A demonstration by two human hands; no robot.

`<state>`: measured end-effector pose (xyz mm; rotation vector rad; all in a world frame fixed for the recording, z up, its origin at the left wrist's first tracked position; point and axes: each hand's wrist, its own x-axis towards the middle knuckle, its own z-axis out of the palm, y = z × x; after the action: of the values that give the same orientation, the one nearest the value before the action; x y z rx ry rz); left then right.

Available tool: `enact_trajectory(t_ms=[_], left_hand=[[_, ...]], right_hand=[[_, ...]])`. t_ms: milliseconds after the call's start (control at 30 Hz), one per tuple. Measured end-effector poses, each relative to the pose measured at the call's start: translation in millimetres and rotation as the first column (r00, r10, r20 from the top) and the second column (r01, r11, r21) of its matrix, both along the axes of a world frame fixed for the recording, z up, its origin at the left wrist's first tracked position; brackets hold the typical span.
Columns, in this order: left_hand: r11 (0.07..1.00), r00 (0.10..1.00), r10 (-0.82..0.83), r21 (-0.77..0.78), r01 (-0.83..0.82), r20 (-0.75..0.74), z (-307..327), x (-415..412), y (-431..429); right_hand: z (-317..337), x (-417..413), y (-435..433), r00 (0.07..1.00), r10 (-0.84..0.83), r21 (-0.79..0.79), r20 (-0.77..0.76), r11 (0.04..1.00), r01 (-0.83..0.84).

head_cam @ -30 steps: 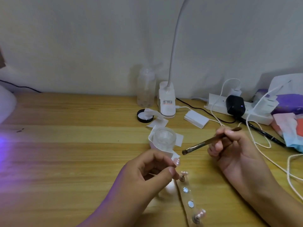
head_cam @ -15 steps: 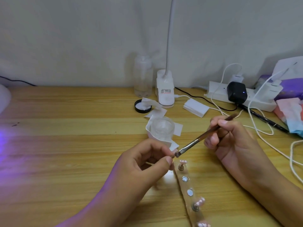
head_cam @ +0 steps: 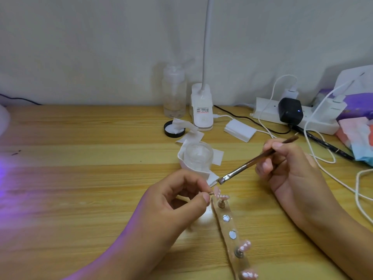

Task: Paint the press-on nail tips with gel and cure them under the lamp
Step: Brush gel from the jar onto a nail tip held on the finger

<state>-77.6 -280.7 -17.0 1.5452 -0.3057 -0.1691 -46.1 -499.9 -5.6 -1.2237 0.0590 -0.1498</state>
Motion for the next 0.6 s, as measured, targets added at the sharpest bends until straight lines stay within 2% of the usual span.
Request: enact_trajectory(t_ms=[100,200,333,433,600], left_hand=[[1.0,1.0,-0.008,0.004,0.008,-0.009,0.5,0.3,-0.1],[1.0,1.0,-0.008,0.004,0.008,-0.023,0.2,0.1,-0.1],[1.0,1.0,-0.009,-0.002,0.009,-0.029,-0.4,0.2,-0.4],[1.0,1.0,-0.006,-0.008,0.006,-0.029,-1.1,0.4,0.5],[1.0,1.0,0.014,-0.022,-0.014,-0.006,-1.0,1.8,0.2]], right_hand=[[1.6,-1.3,0.5,0.997,0.068,0.045,0.038,0.997,-0.07],[0.7,-2.4,2.4,0.99,0.135,0.005,0.037,0.991,-0.135],[-1.6,0.0,2.6,1.0,0.026,-0.045,-0.006,0.999,-0.026],[0.6,0.9,0.5,1.0,-0.009,0.032,0.015,0.999,0.009],[1.7,-1.8,0.5,0.988,0.135,0.046,0.076,0.989,-0.139]])
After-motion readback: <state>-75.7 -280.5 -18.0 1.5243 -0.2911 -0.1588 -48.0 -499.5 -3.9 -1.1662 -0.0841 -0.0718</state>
